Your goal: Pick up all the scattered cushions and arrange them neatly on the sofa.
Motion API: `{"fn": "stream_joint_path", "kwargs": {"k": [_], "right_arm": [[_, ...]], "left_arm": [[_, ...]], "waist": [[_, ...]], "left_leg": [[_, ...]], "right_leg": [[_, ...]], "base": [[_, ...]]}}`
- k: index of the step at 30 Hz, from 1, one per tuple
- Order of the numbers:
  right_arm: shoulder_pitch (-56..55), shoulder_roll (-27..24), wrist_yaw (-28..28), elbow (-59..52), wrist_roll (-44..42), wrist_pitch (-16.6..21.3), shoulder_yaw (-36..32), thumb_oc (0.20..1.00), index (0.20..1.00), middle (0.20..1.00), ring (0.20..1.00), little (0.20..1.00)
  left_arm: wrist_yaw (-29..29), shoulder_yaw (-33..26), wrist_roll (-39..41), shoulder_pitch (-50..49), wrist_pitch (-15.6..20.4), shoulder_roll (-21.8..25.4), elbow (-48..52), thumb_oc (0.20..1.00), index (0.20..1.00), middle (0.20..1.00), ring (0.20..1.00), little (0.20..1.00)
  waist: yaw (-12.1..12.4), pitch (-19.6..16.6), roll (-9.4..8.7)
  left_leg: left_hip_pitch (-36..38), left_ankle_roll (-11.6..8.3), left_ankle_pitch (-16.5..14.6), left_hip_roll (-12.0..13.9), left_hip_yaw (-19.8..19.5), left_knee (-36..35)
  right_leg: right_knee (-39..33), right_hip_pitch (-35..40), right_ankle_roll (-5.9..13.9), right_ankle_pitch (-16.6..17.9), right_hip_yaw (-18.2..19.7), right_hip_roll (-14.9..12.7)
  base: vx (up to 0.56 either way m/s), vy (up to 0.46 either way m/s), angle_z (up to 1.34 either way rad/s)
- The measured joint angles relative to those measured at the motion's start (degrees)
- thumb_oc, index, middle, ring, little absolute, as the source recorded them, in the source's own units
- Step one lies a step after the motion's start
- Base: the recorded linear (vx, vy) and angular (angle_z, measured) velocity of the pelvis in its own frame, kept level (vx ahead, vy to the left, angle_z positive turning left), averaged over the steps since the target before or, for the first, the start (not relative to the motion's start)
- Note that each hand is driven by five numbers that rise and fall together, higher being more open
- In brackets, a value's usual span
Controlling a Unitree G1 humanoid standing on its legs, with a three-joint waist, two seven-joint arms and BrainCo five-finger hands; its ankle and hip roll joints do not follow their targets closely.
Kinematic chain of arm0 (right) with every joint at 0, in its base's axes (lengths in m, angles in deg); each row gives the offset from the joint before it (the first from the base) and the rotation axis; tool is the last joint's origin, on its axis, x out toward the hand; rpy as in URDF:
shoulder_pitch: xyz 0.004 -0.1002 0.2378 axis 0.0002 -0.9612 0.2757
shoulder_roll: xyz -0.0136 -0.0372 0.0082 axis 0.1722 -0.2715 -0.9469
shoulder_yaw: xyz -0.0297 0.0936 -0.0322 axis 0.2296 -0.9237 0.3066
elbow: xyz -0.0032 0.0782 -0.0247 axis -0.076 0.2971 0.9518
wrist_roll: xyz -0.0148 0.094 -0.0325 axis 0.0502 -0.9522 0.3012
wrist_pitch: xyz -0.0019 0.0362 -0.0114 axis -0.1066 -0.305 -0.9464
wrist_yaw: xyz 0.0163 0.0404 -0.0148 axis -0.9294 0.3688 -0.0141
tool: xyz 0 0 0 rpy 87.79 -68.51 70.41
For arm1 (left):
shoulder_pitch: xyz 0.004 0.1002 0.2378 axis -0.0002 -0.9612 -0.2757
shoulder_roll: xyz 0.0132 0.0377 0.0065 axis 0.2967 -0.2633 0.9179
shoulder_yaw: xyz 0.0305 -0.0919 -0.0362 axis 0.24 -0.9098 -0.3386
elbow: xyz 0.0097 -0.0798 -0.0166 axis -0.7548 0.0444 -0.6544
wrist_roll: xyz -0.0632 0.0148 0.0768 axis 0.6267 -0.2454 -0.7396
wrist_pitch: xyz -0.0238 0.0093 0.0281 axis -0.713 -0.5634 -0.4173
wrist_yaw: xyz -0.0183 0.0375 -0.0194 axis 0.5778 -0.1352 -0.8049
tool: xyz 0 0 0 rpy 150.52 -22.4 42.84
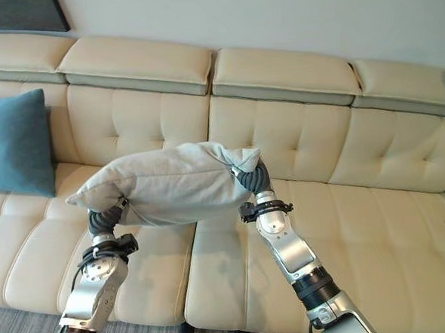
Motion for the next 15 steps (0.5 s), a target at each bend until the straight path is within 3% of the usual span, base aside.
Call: {"fn": "stream_joint_path", "kwargs": {"k": [8,15], "right_arm": [[9.13,0.52,1.88,12.86,0.19,-4.25,4.49,0.200,0.200,0.200,0.200,0.200],[10.40,0.48,3.03,12.93,4.65,-4.82,3.66,0.200,0.200,0.200,0.200,0.200]], "left_arm": [[2.30,1.69,0.16,10.25,-0.18,3.47,-11.85,0.200,0.200,0.200,0.200,0.200],[1.93,3.78,0.15,13.82,-0.25,5.14,-15.72,0.200,0.200,0.200,0.200,0.200]], "waist": [[1.35,0.05,0.09],[1.09,2.25,-0.02]], "left_leg": [[-4.30,0.31,0.75,-1.05,-1.48,0.11],[-6.83,0.34,0.89,-1.23,0.39,0.00]], "right_leg": [[-0.01,-3.93,0.00,0.17,-1.29,-0.85],[-0.01,-7.21,0.39,0.68,0.54,-1.12]], "base": [[0.01,0.050,0.13],[0.05,0.040,-0.11]]}}
